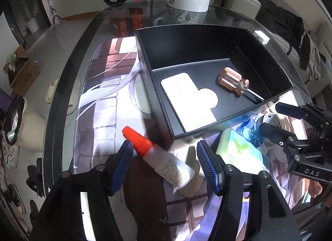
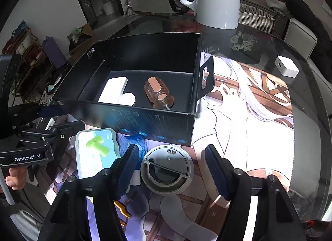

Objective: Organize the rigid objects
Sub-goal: 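Grasp the red-capped glue bottle with left tool while right grasps the round white lid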

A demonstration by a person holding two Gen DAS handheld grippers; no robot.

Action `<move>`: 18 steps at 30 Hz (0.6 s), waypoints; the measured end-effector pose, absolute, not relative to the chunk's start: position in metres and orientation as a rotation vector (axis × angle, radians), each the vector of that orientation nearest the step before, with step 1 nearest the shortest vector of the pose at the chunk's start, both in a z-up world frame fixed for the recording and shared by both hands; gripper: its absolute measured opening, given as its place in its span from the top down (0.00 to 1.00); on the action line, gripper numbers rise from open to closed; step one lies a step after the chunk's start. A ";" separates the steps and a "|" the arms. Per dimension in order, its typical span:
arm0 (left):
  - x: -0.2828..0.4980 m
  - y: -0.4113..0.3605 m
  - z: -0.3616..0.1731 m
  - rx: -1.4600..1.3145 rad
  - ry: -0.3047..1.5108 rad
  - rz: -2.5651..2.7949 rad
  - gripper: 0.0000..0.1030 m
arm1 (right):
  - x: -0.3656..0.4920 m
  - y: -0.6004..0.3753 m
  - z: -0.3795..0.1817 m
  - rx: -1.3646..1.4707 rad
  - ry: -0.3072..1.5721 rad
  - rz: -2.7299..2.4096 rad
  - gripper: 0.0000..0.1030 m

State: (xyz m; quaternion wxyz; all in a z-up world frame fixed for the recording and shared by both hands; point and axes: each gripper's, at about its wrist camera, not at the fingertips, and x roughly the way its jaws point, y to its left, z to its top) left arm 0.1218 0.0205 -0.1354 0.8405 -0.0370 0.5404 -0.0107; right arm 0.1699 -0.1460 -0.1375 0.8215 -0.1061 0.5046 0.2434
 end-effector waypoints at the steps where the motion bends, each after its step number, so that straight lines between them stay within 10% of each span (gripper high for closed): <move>1: 0.123 0.020 -0.137 -0.075 1.147 -0.020 0.38 | 0.170 -0.146 -0.138 -0.228 1.073 0.517 0.34; 18: 0.104 0.017 -0.142 0.007 1.201 -0.071 0.79 | 0.155 -0.147 -0.140 -0.217 1.108 0.575 0.44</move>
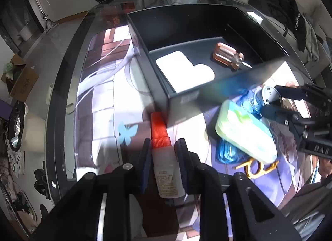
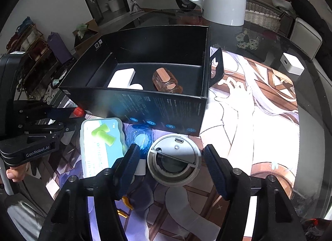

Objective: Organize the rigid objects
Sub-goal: 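Grasp the red-capped glue bottle with left tool while right grasps the round white lid, then lift the glue bottle with left tool while right lifts the white lid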

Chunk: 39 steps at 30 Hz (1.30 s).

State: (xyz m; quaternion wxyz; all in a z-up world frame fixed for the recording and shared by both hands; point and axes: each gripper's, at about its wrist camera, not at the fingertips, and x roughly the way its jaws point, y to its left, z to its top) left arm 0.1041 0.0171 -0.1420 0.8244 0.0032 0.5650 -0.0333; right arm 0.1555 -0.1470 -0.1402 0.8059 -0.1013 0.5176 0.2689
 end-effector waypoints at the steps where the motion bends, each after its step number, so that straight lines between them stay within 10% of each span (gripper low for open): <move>1: 0.103 0.015 -0.141 0.011 1.203 -0.076 0.79 | 0.155 -0.147 -0.140 -0.220 1.110 0.573 0.44; 39: 0.086 -0.007 -0.141 0.055 1.200 -0.160 0.82 | 0.132 -0.150 -0.138 -0.209 1.148 0.583 0.46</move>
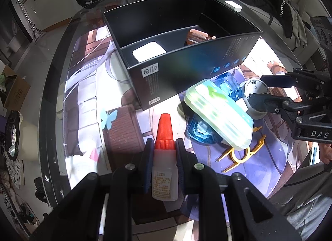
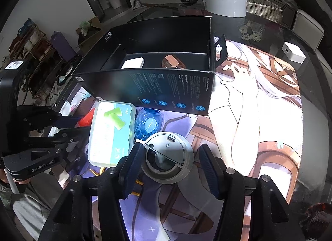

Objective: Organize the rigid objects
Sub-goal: 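Lift the glue bottle with left tool while right lifts the white lid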

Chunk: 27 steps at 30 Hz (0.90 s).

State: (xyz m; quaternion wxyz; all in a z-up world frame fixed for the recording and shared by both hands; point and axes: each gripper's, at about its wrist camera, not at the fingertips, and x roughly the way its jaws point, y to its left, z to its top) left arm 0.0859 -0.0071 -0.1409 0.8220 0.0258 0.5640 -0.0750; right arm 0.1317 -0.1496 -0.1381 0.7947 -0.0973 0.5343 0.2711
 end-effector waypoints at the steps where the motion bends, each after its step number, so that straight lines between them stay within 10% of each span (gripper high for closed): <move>1: 0.086 -0.007 -0.141 0.055 1.200 -0.160 0.82 | 0.132 -0.149 -0.138 -0.213 1.147 0.582 0.46; 27: 0.087 -0.007 -0.141 0.059 1.197 -0.159 0.81 | 0.150 -0.188 -0.135 -0.198 1.157 0.490 0.44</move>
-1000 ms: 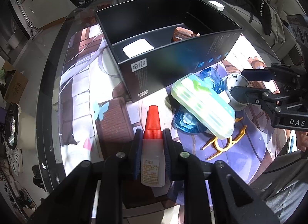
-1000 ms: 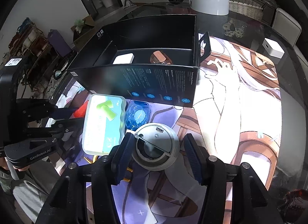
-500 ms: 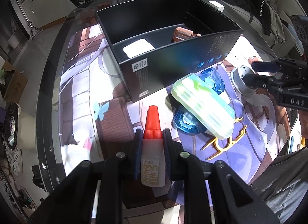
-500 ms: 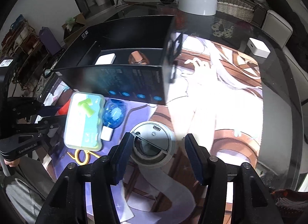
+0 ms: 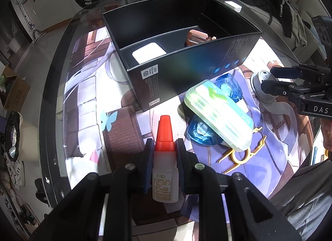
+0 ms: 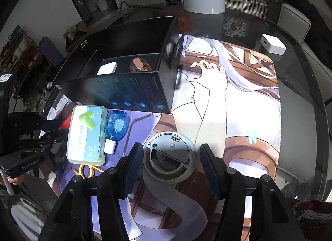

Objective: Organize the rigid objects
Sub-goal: 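Lift the glue bottle with left tool while right lifts the white lid, then carry glue bottle and white lid over the black box with both tools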

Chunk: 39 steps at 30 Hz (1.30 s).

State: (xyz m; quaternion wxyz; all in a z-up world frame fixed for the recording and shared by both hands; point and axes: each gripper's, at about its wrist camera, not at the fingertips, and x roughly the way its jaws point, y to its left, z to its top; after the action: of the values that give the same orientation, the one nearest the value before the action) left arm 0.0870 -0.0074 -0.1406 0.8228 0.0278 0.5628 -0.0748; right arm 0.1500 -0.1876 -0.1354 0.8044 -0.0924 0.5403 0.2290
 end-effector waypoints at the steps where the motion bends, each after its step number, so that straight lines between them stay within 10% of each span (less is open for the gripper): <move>1: 0.087 -0.007 -0.141 0.058 1.197 -0.159 0.81 | 0.149 -0.187 -0.135 -0.207 1.155 0.487 0.42; 4: 0.087 -0.006 -0.141 0.046 1.197 -0.165 0.78 | 0.147 -0.183 -0.137 -0.223 1.152 0.493 0.32; 7: 0.085 -0.007 -0.141 0.046 1.206 -0.170 0.49 | 0.143 -0.177 -0.141 -0.243 1.166 0.510 0.32; 13: 0.080 -0.009 -0.144 0.072 1.212 -0.156 0.53 | 0.141 -0.170 -0.146 -0.293 1.162 0.495 0.48; 16: 0.077 -0.012 -0.141 0.090 1.208 -0.170 0.80 | 0.141 -0.171 -0.146 -0.286 1.163 0.497 0.48; 39: 0.052 0.000 -0.047 0.091 0.756 -0.159 0.80 | 0.101 -0.156 -0.055 -0.163 0.723 0.632 0.48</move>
State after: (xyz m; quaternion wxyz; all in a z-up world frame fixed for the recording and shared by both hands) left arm 0.0519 -0.0004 -0.0469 0.9253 0.0445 0.3685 -0.0774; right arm 0.1008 -0.1557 -0.0552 0.8837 -0.0784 0.3472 0.3038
